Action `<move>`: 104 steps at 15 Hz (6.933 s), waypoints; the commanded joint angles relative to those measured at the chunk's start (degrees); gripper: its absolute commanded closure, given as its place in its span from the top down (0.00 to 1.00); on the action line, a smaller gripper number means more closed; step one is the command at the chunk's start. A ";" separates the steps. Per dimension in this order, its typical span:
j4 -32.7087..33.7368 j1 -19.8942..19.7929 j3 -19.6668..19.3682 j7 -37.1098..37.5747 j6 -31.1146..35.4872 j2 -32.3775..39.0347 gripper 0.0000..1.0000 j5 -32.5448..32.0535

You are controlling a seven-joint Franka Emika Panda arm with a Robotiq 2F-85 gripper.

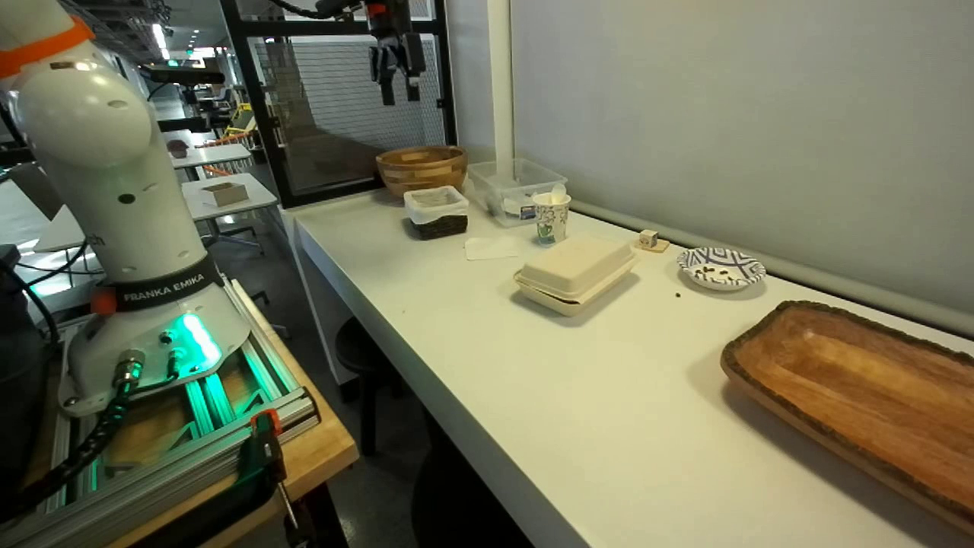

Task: Put the lunch pack in the transparent bowl

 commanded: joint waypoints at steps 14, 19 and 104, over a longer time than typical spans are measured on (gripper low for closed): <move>12.04 -8.92 -18.44 -29.78 4.45 21.42 1.00 15.26; 15.24 -10.21 -18.28 -31.35 4.24 25.78 1.00 16.35; 70.33 -33.68 -0.11 -50.39 -28.88 66.77 0.26 46.18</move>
